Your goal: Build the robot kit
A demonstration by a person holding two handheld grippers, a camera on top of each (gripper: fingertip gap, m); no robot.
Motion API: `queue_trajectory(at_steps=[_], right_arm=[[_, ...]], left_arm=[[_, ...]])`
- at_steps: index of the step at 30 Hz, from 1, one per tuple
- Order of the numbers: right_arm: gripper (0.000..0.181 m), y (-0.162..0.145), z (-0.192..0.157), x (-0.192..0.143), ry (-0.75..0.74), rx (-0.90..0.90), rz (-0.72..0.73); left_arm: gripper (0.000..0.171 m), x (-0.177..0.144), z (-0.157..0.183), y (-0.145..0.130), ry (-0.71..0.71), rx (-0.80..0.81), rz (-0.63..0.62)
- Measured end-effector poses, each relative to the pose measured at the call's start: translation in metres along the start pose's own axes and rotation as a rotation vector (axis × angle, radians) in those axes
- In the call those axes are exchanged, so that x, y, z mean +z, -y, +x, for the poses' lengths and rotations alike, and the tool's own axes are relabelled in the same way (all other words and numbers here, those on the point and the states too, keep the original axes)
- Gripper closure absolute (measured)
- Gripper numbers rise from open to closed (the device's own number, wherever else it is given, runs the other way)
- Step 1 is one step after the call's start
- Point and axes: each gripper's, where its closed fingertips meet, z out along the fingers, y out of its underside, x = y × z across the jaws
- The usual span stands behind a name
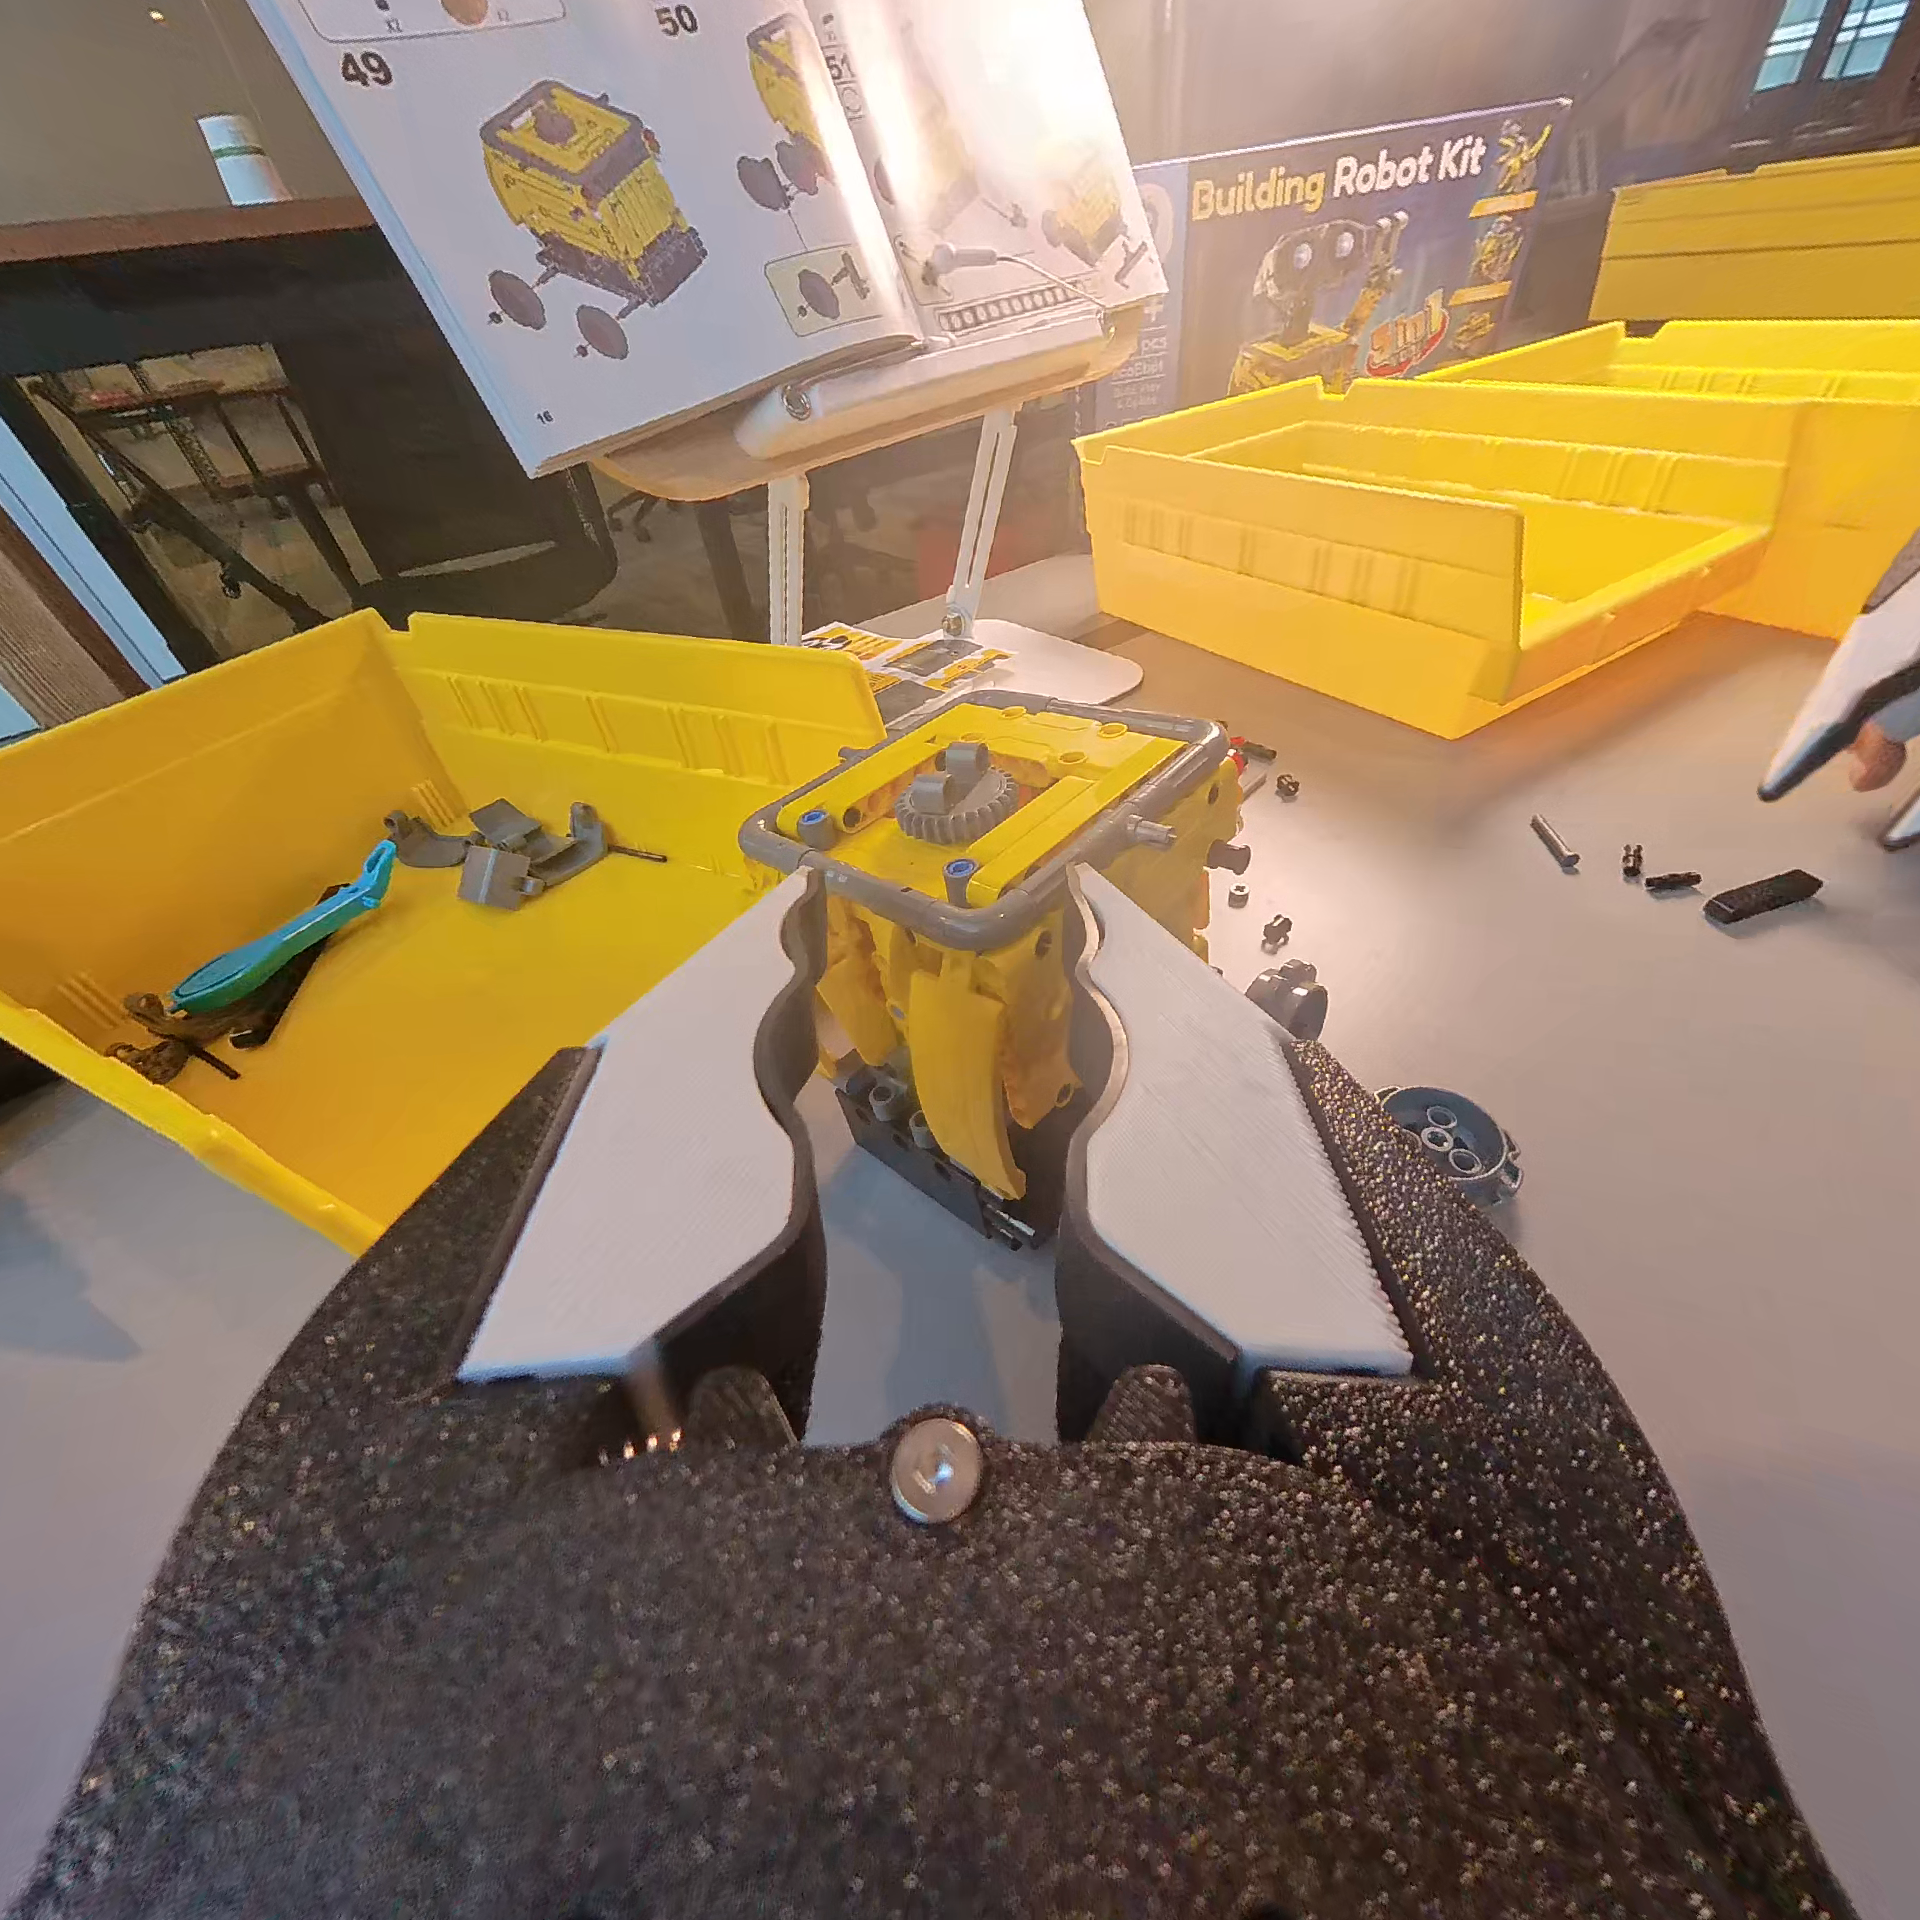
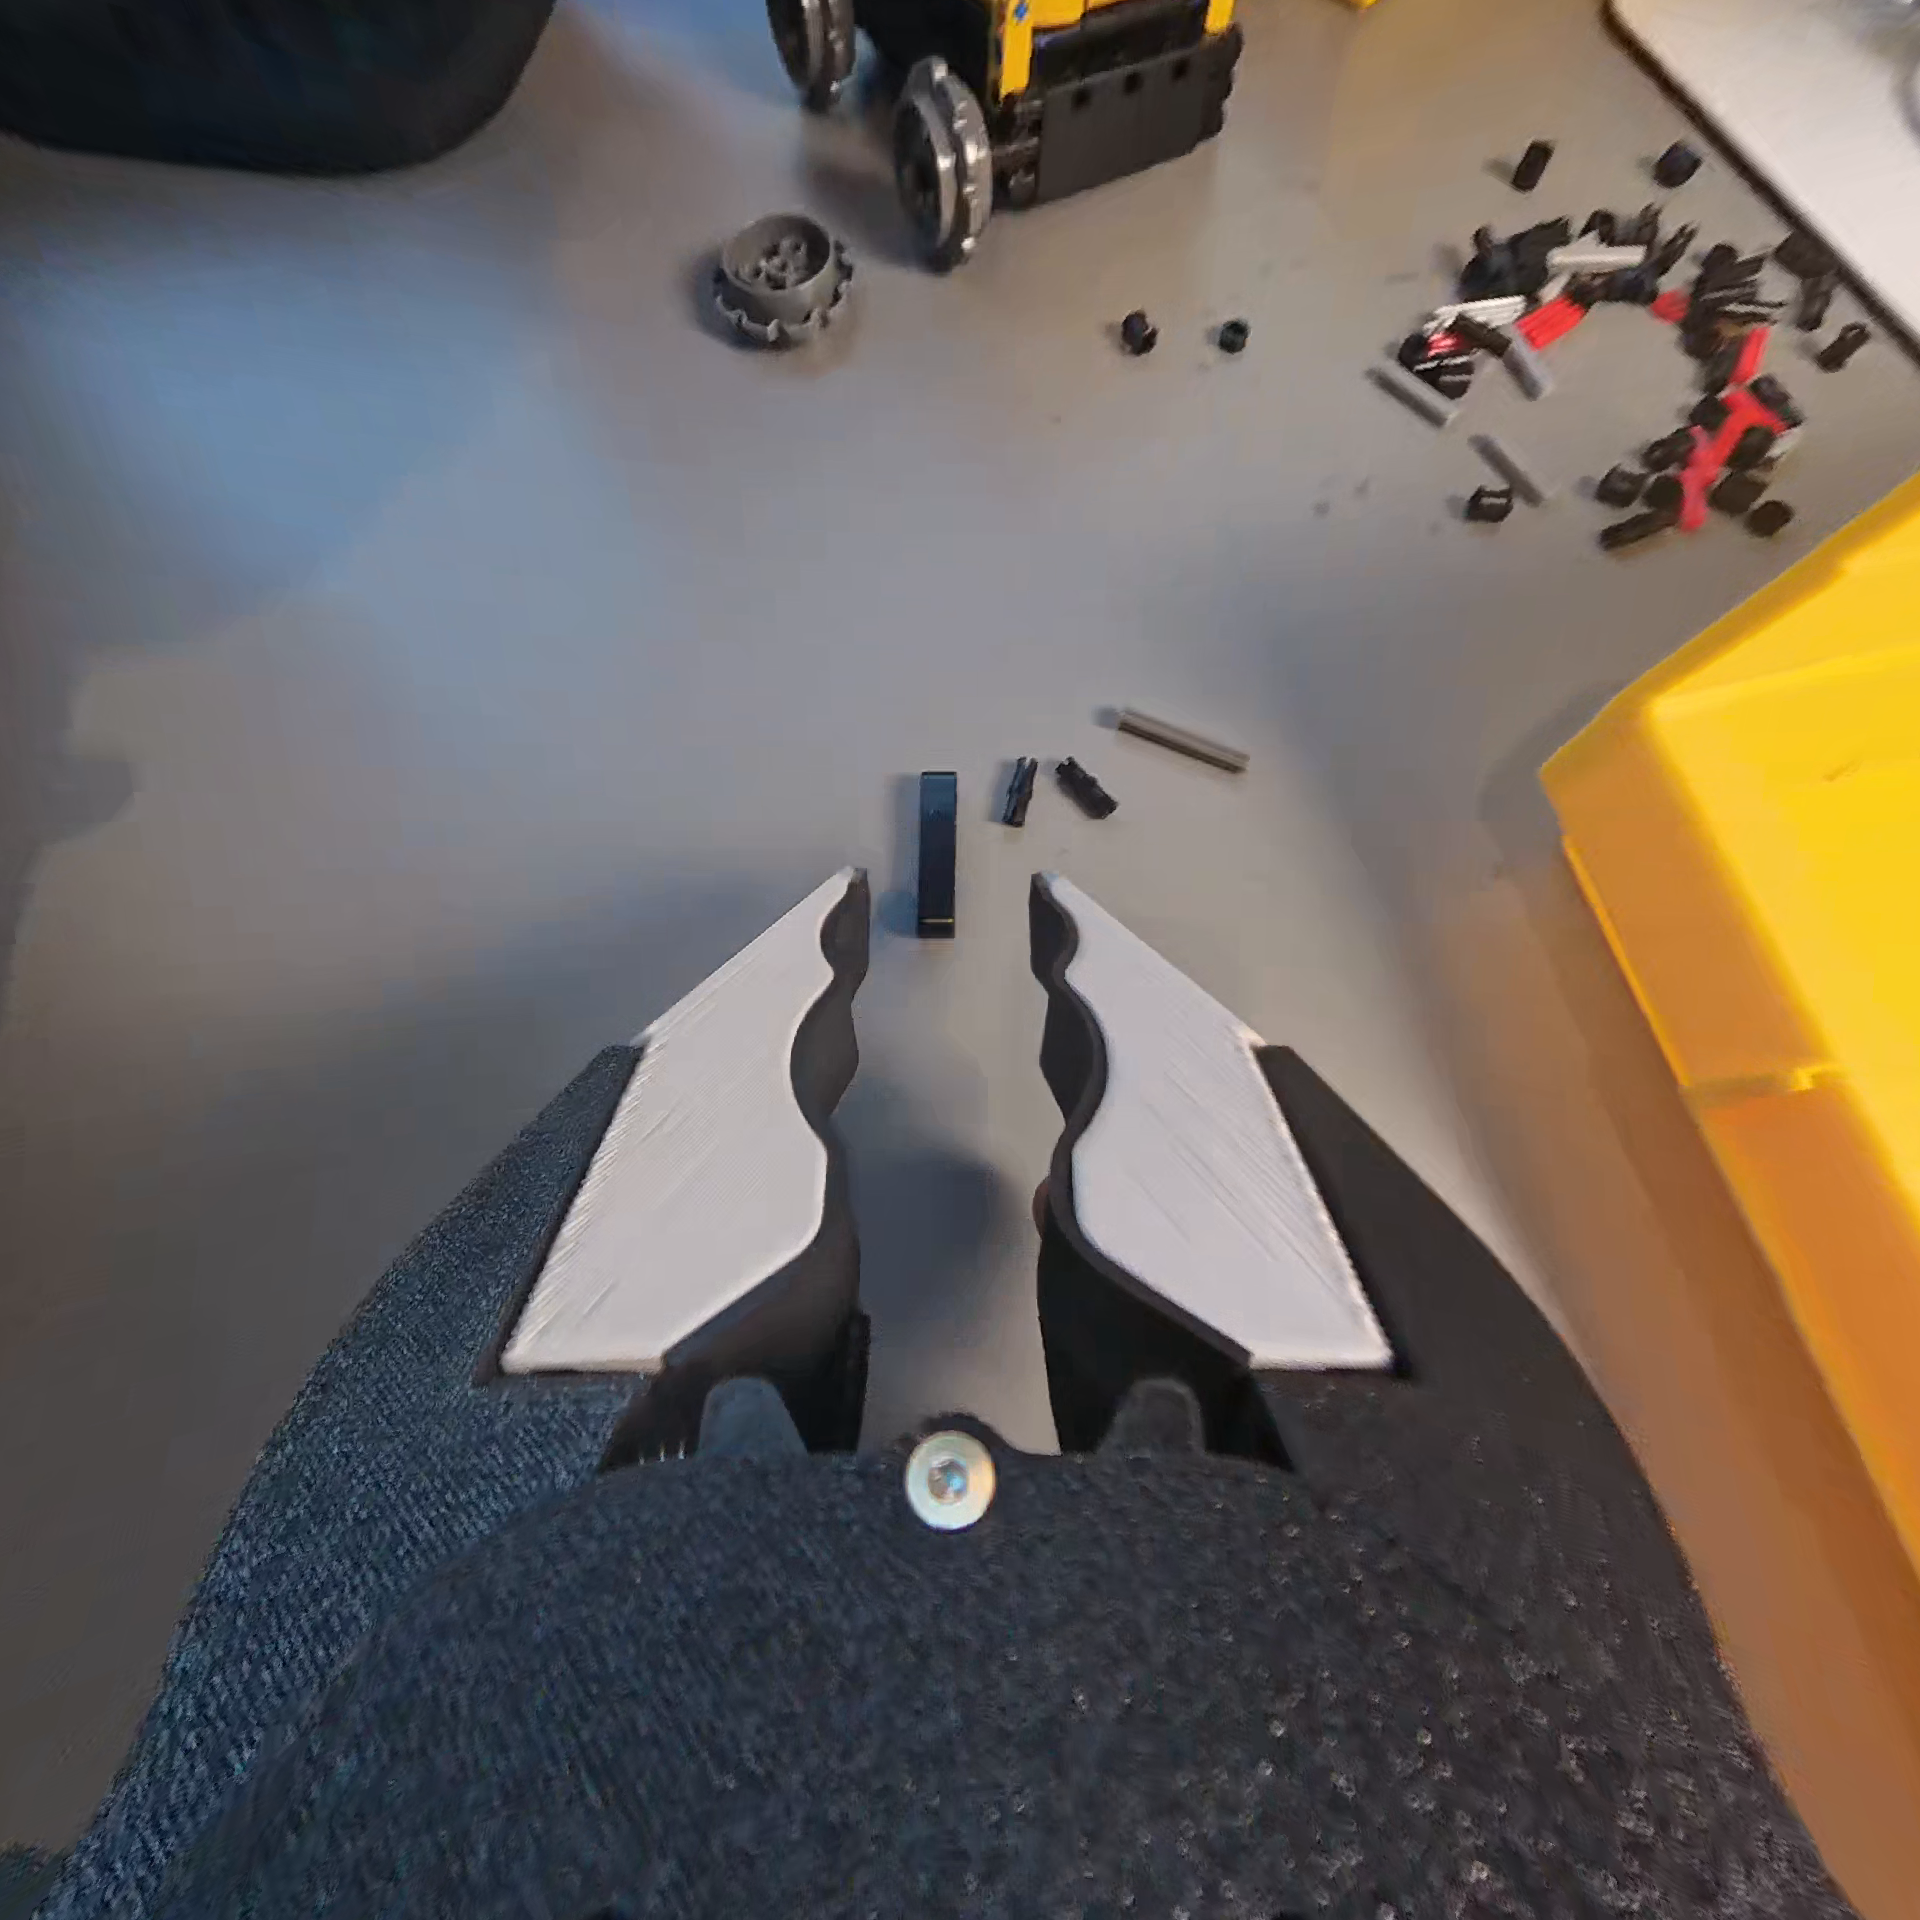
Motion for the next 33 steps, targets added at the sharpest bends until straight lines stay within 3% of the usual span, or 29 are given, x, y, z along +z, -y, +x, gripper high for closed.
queue_trajectory(at_steps=[4,13,16,19,23,28,33], right_arm=[[0.155,-0.011,-0.011,0.008,0.018,-0.029,-0.091],[0.173,-0.008,-0.006,0.023,-0.011,-0.026,-0.142],[0.174,0.005,-0.028,0.031,0.066,-0.089,-0.114],[0.174,0.030,-0.071,0.039,0.247,-0.123,-0.045],[0.174,0.030,-0.103,0.060,0.360,-0.185,-0.146],[0.173,0.029,-0.111,0.071,0.407,-0.174,-0.220],[0.172,0.032,-0.101,0.076,0.331,-0.197,-0.230]], left_arm=[[0.129,0.001,0.000,-0.001,-0.001,0.003,-0.006],[0.131,0.001,0.002,0.000,-0.006,0.010,-0.003],[0.131,0.001,0.005,0.000,-0.015,0.028,-0.005],[0.134,0.001,0.014,0.001,-0.051,0.053,0.004],[0.135,0.001,0.026,0.002,-0.089,0.098,0.013],[0.139,0.000,0.039,0.004,-0.144,0.135,0.029],[0.140,-0.001,0.054,0.004,-0.199,0.171,0.036]])
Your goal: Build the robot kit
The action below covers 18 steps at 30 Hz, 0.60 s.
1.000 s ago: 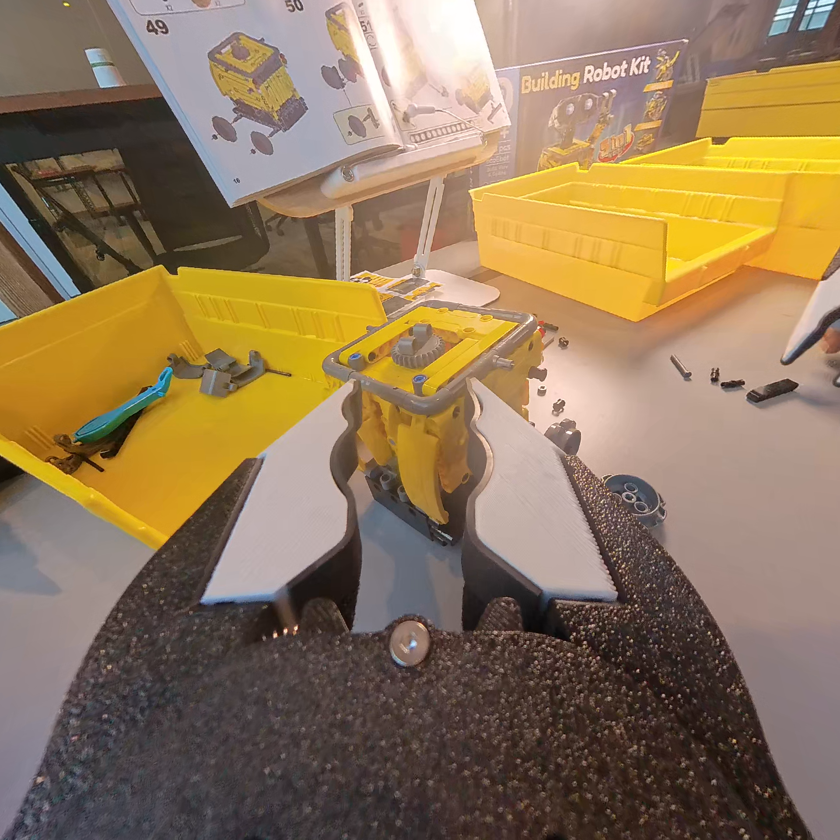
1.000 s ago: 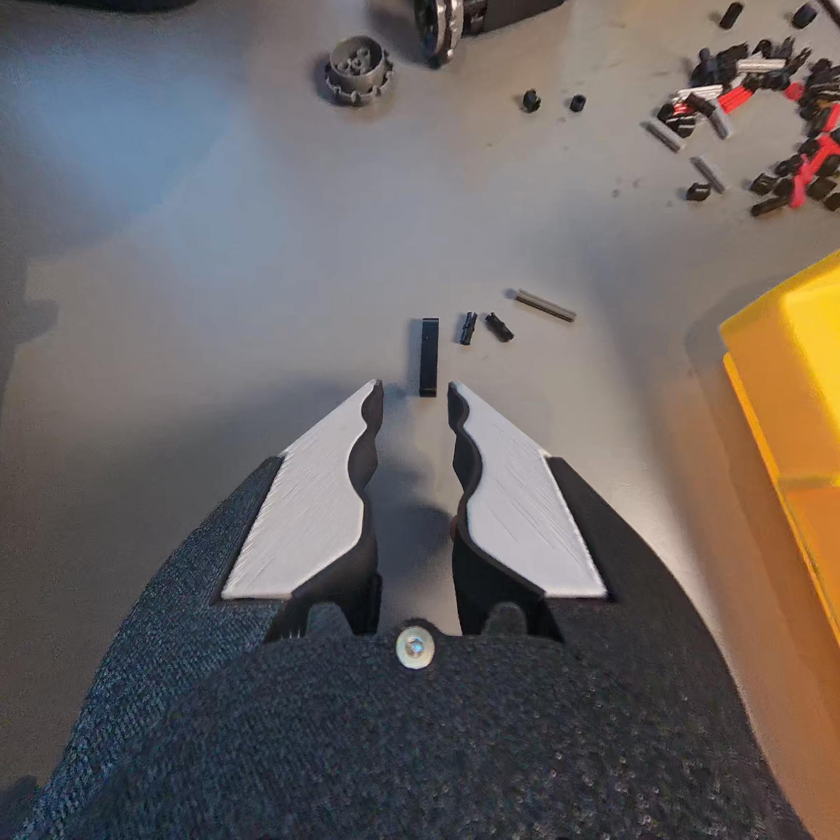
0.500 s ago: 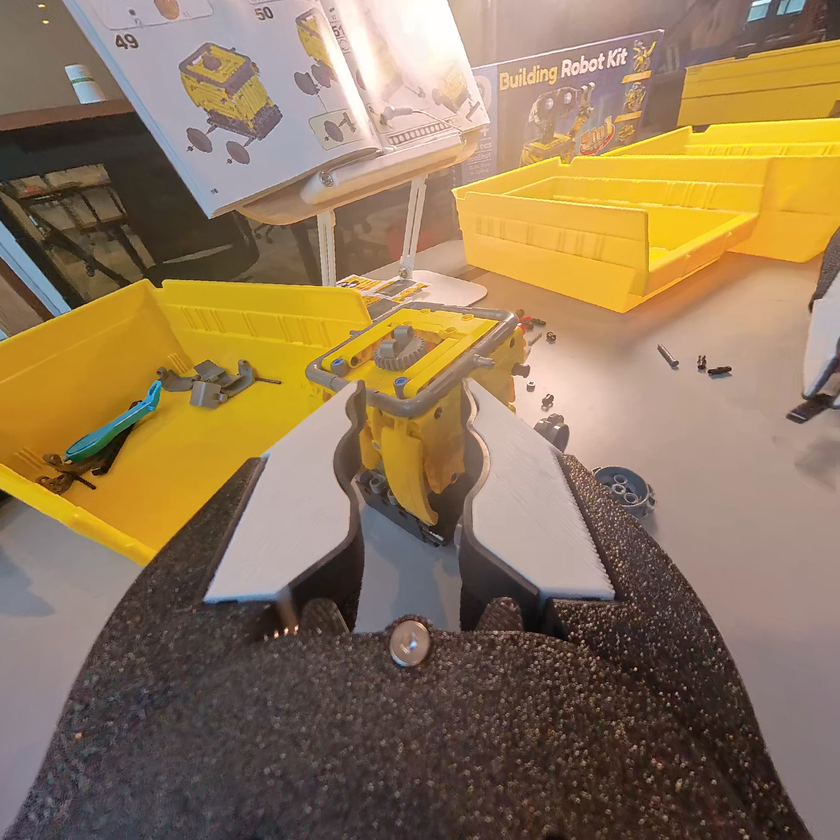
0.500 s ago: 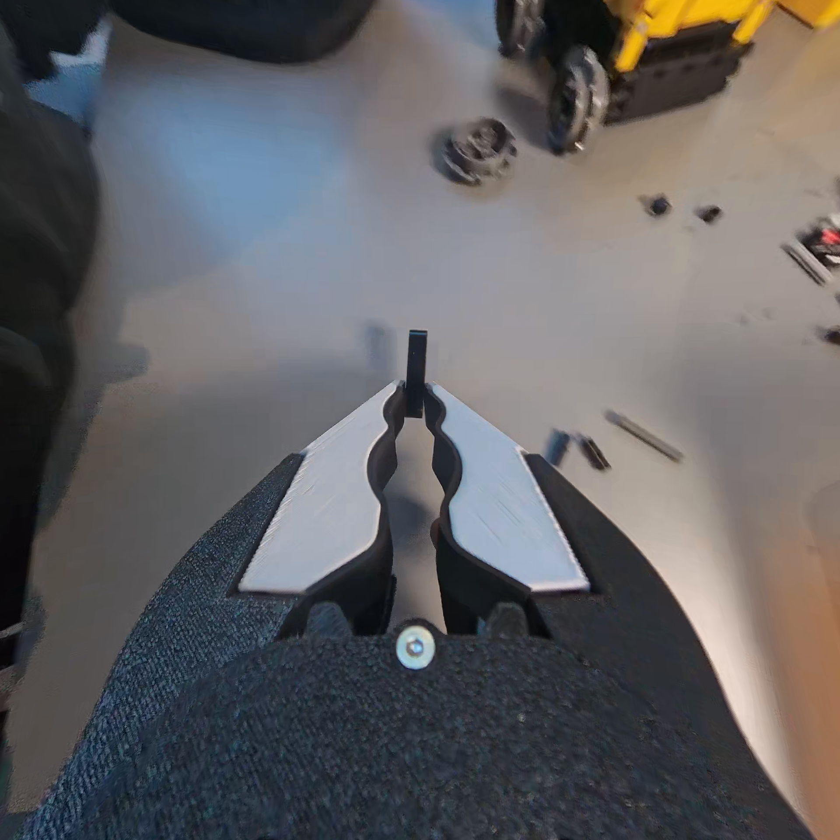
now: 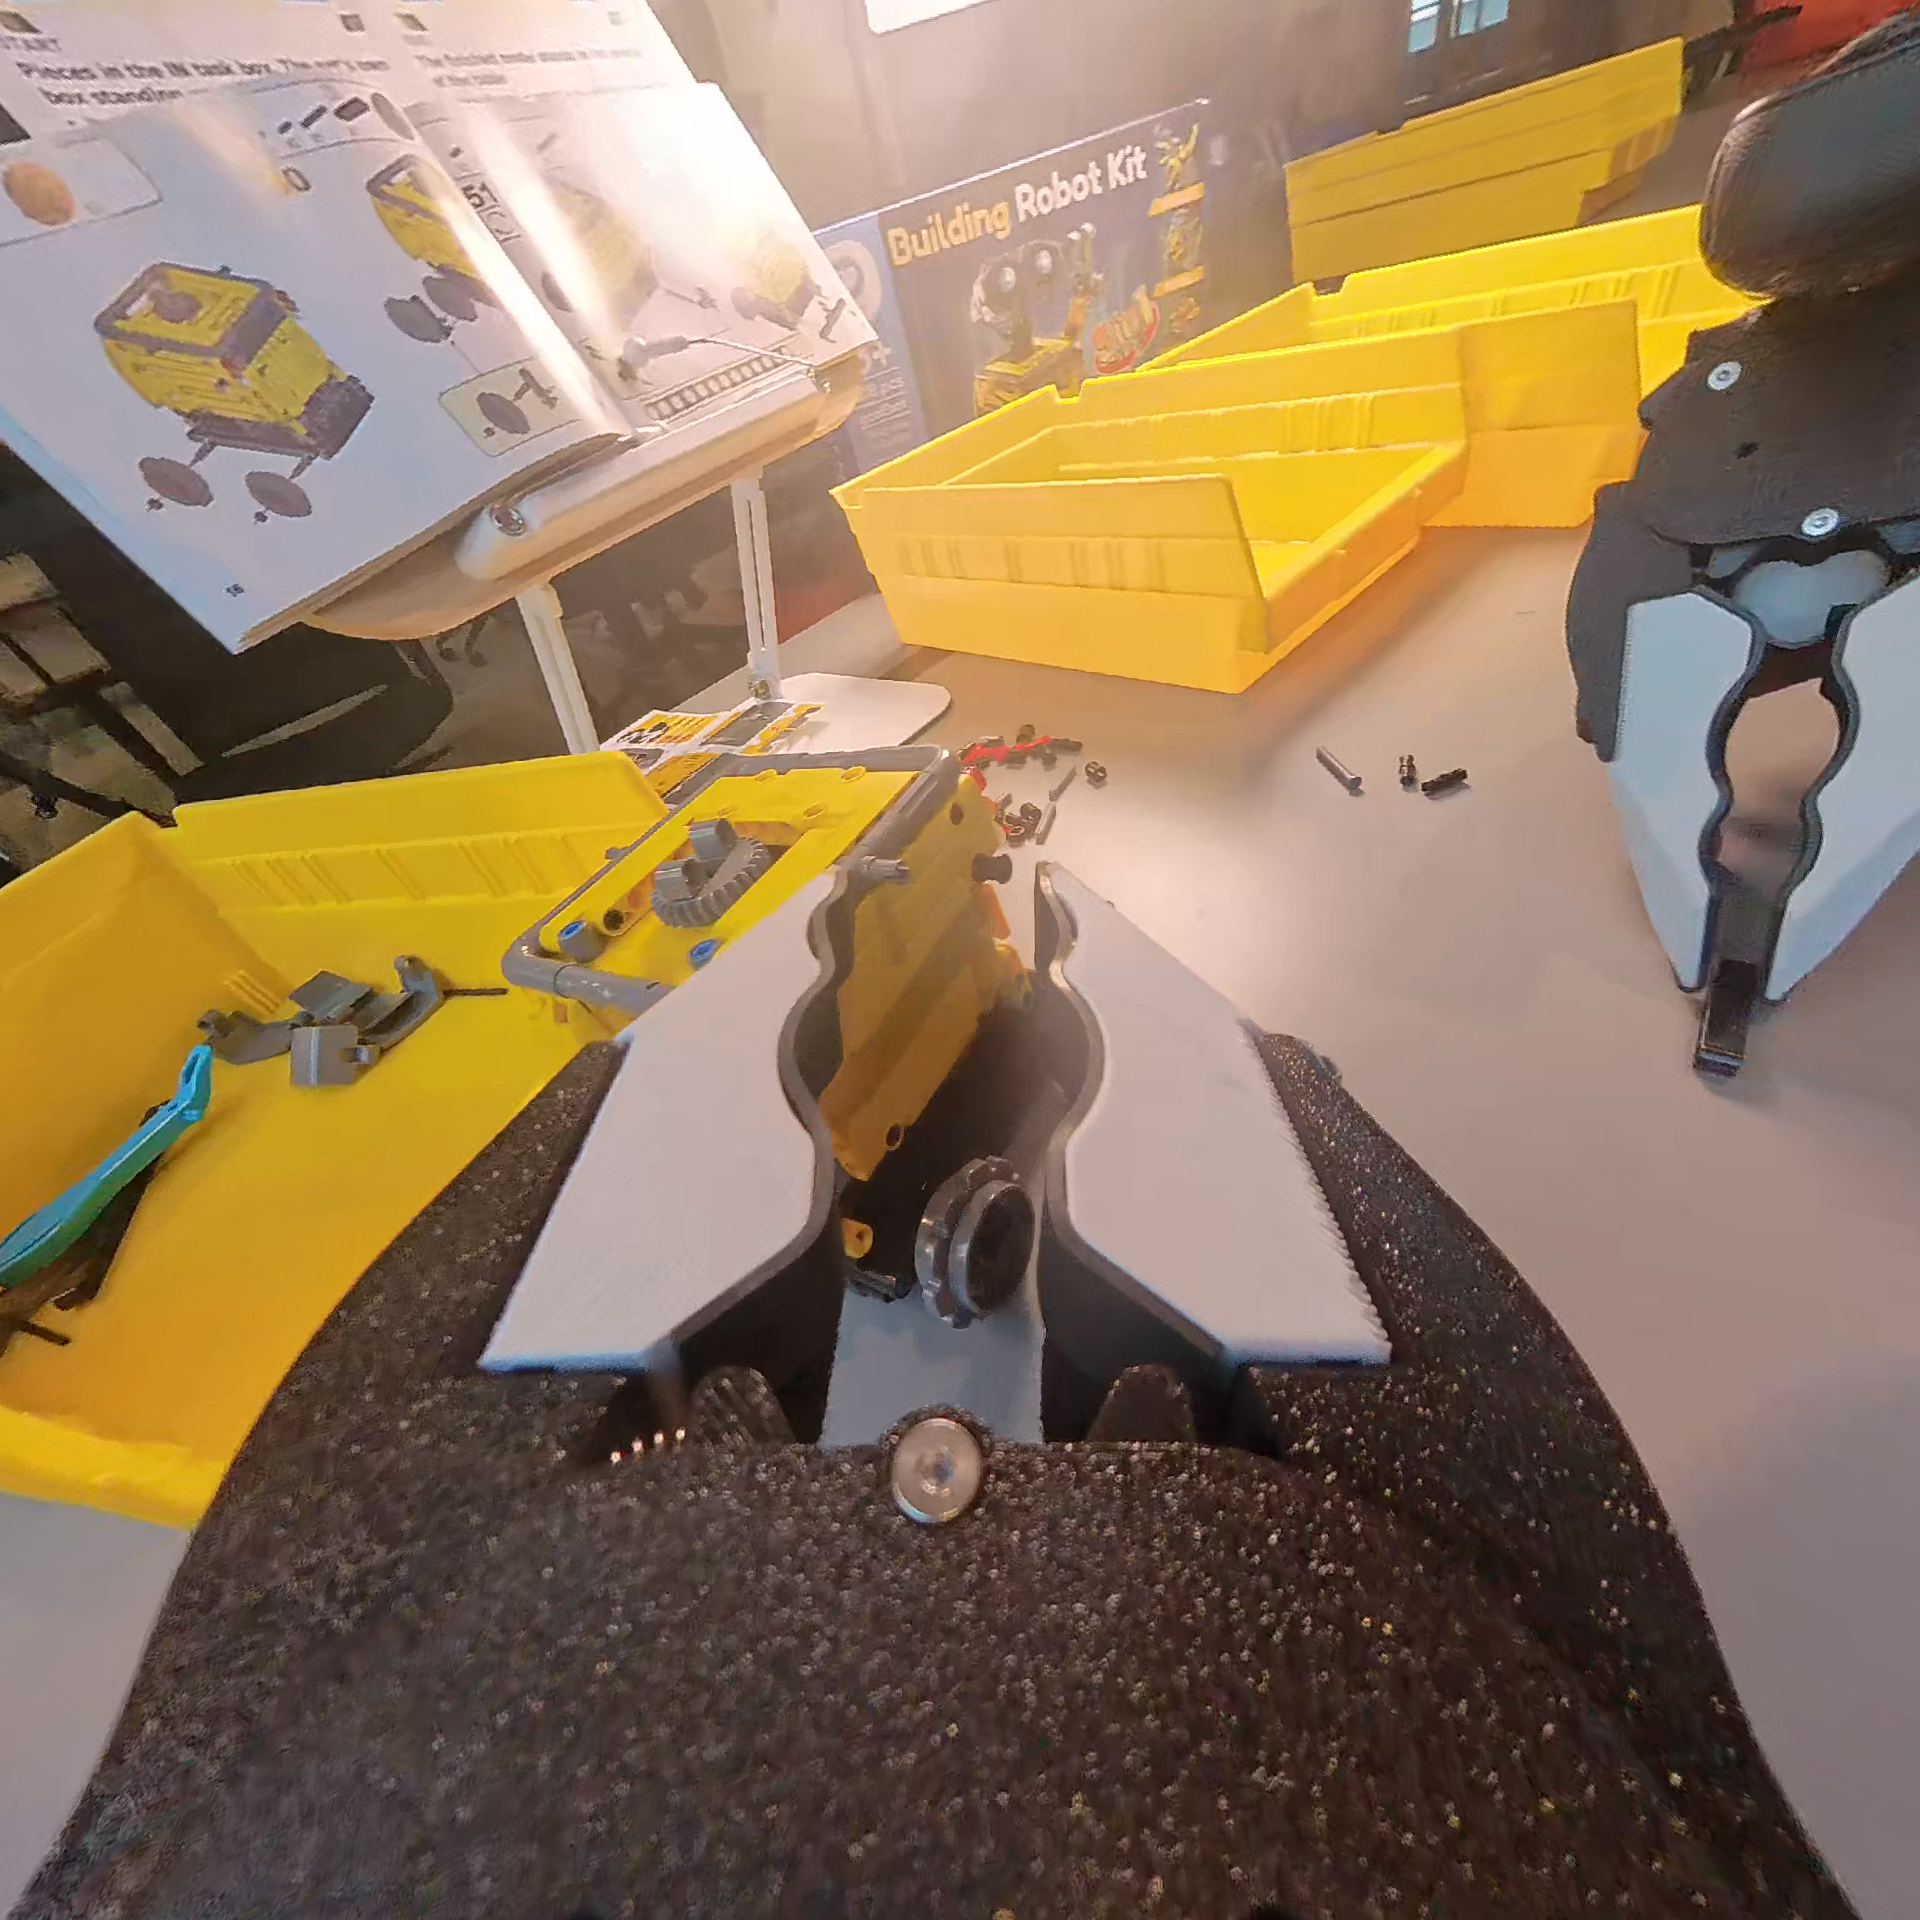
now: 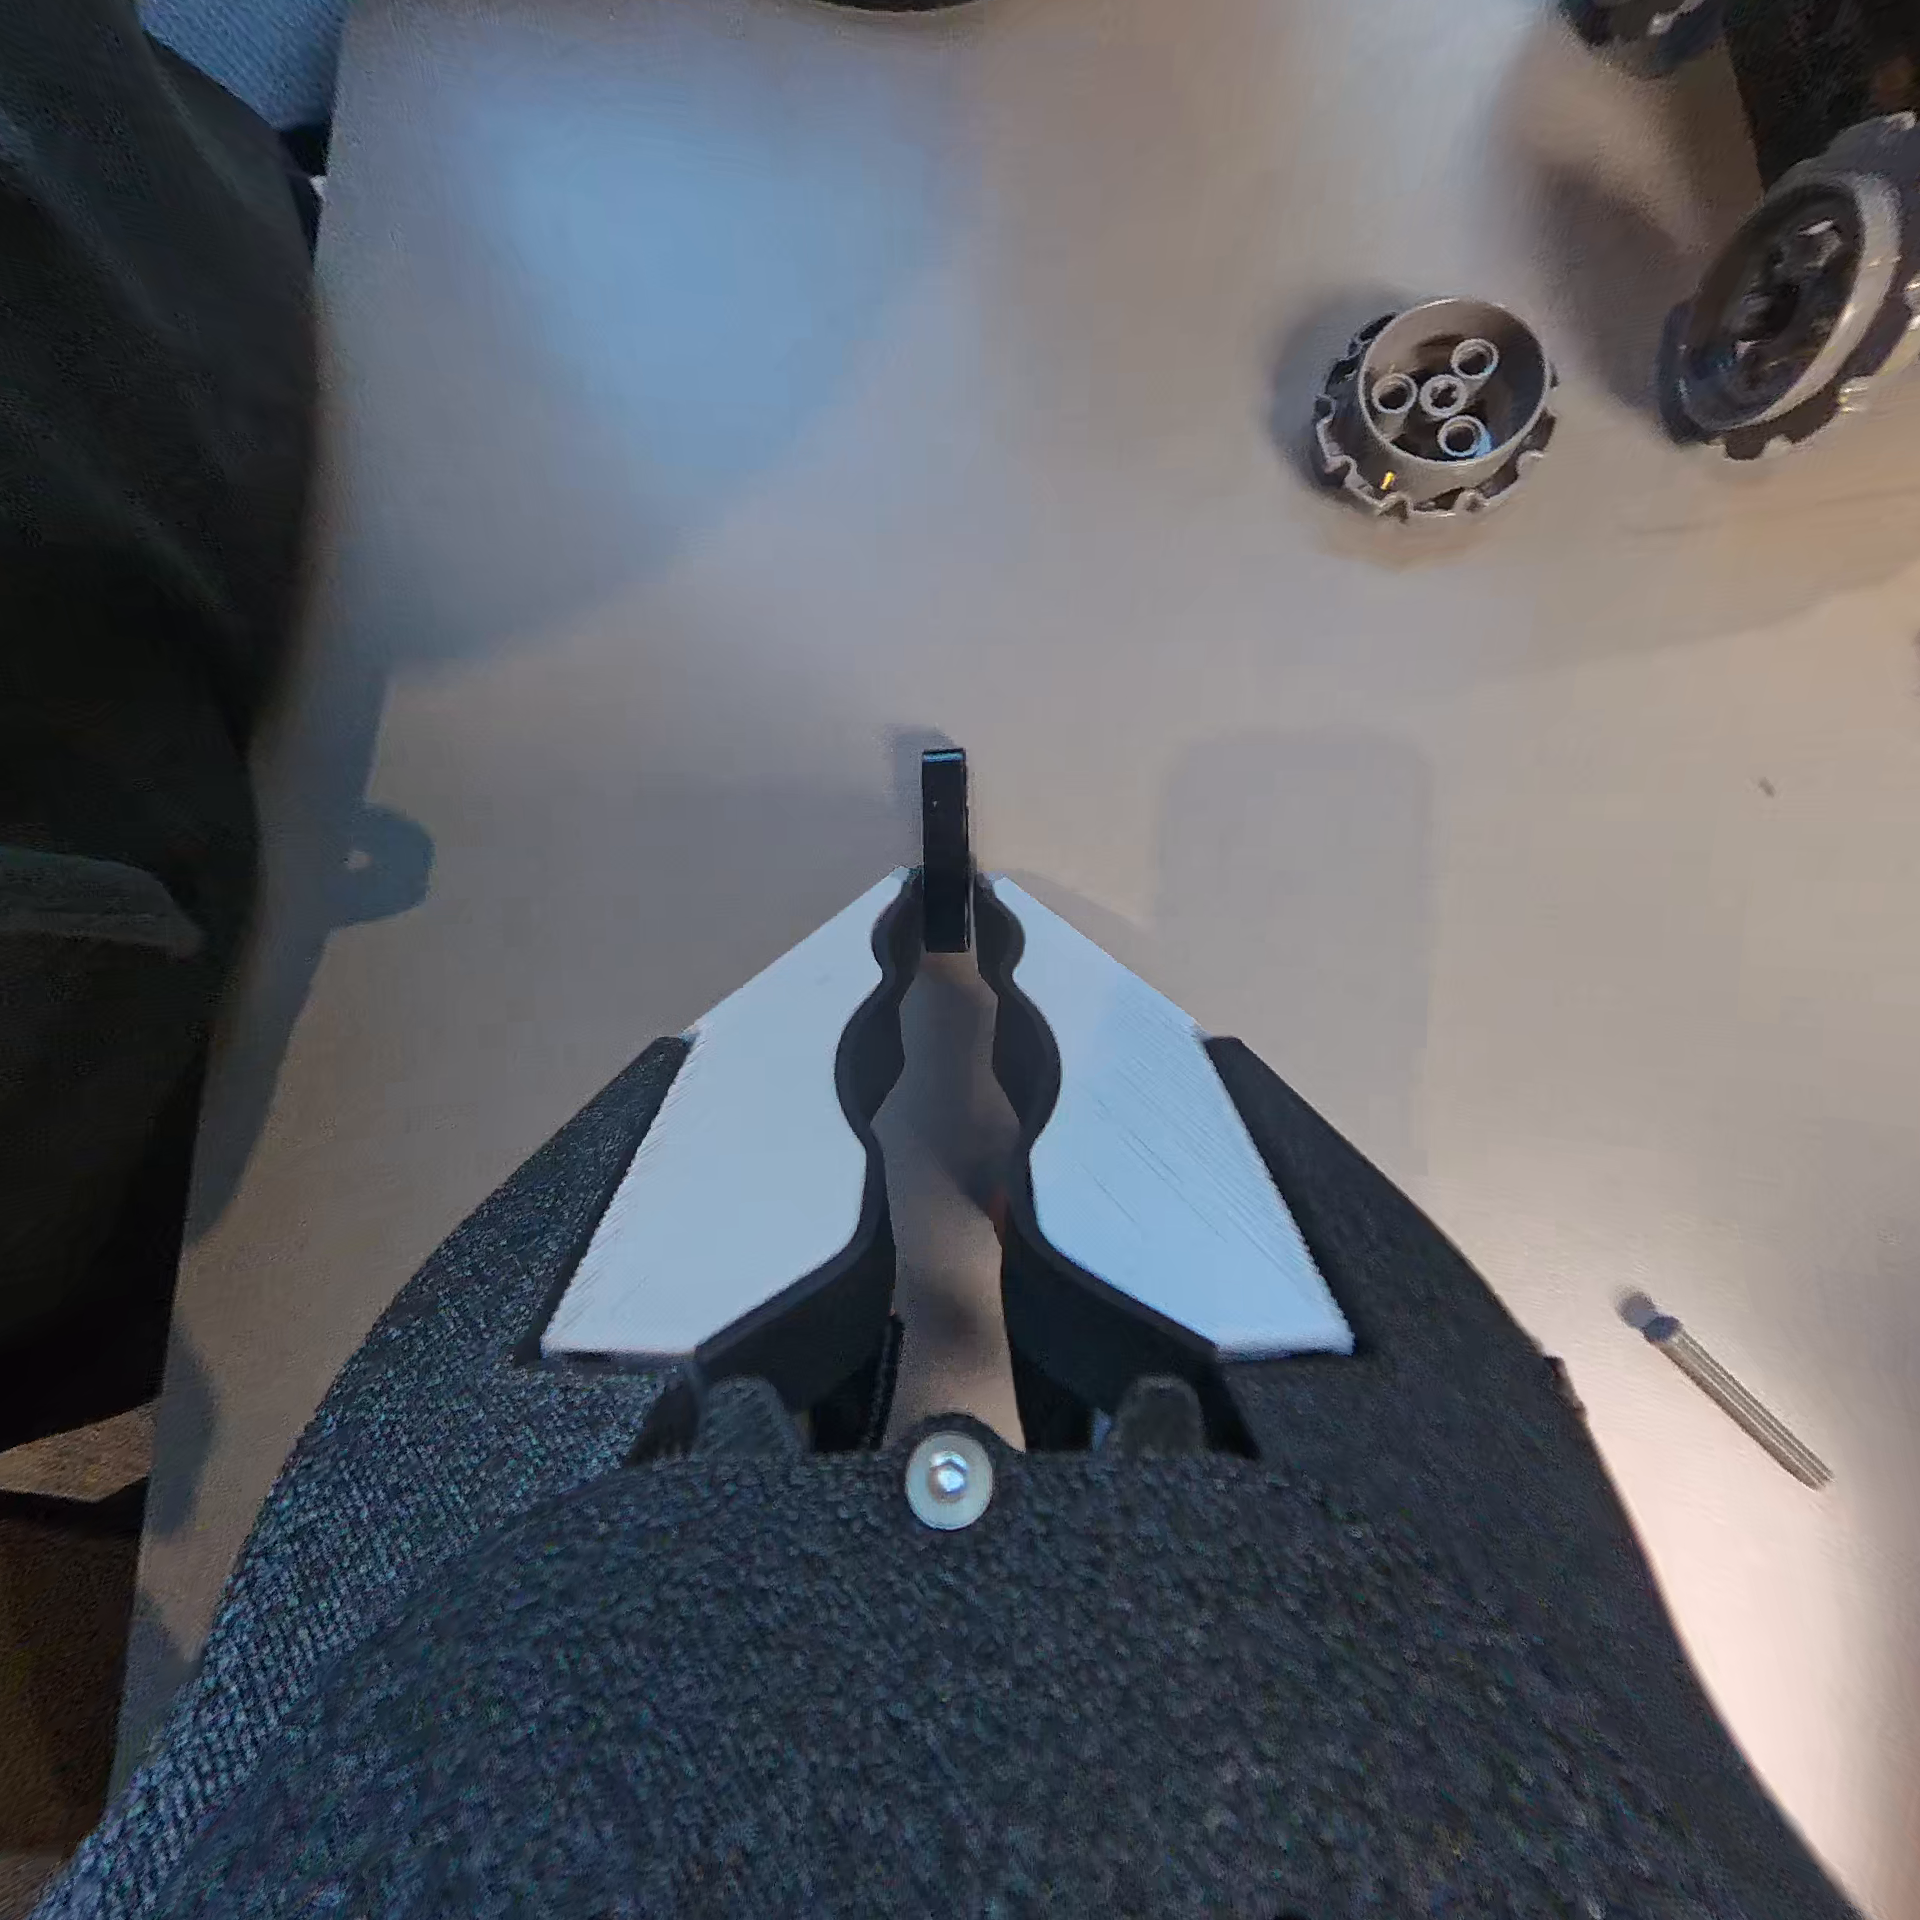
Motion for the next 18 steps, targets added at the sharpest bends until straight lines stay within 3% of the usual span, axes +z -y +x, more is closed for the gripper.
queue_trajectory(at_steps=[10,18], right_arm=[[0.158,0.016,-0.004,-0.019,-0.076,-0.123,0.159],[0.150,0.000,-0.007,-0.008,-0.085,-0.141,0.063]], left_arm=[[0.142,0.002,0.007,-0.002,-0.026,0.014,-0.015],[0.145,0.004,0.018,-0.003,-0.062,0.038,-0.023]])
